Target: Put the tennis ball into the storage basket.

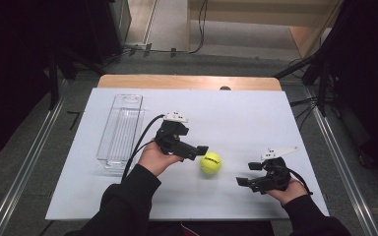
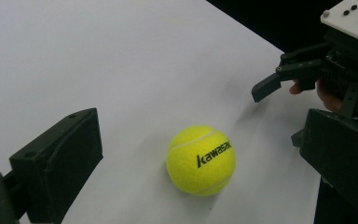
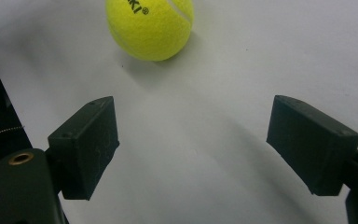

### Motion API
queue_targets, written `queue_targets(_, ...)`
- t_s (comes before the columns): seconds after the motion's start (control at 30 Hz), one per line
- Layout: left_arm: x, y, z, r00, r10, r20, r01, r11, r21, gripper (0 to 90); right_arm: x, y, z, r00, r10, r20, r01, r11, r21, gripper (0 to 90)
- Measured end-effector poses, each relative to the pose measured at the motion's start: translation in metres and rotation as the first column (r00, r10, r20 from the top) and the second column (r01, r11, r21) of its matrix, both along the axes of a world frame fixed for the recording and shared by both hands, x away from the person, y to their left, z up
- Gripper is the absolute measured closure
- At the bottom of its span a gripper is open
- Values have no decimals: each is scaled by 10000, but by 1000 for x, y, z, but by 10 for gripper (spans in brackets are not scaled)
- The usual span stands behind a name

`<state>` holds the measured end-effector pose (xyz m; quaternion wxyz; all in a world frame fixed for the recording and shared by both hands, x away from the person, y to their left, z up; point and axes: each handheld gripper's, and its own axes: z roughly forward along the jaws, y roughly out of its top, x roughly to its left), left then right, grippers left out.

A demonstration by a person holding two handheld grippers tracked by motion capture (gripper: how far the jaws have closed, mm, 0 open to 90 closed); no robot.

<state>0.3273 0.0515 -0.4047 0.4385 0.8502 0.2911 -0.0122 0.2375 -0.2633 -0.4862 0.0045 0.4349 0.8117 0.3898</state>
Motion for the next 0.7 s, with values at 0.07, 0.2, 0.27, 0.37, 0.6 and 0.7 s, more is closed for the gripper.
queue_targets(0.07, 1, -5, 0, 10000, -16, 0, 16, 10000, -42, 0, 0, 0, 0, 10000, -13, 11, 13, 10000, 1, 146)
queue_targets(0.2, 1, -11, 1, 9998, -164, 109, 164, 9999, -27, 0, 0, 0, 0, 10000, 8, 50, -8, 10000, -6, 146)
queue_targets(0.27, 2, -15, 1, 9997, -200, 127, 201, 9998, -55, 0, 0, 0, 0, 10000, 3, 60, -3, 10000, -11, 146)
queue_targets(0.37, 2, -19, 0, 9994, -287, 179, 288, 9996, -64, 0, 1, 0, 1, 9999, -19, 103, 19, 10000, -25, 146)
queue_targets(0.6, 4, -23, -4, 9993, -333, 189, 333, 9994, -7, 0, 2, 1, 1, 9998, -11, 179, 12, 10000, -69, 146)
queue_targets(0.7, 3, -24, -5, 9993, -340, 170, 340, 9994, -45, 0, 2, 1, 1, 9998, -2, 176, 3, 10000, -81, 146)
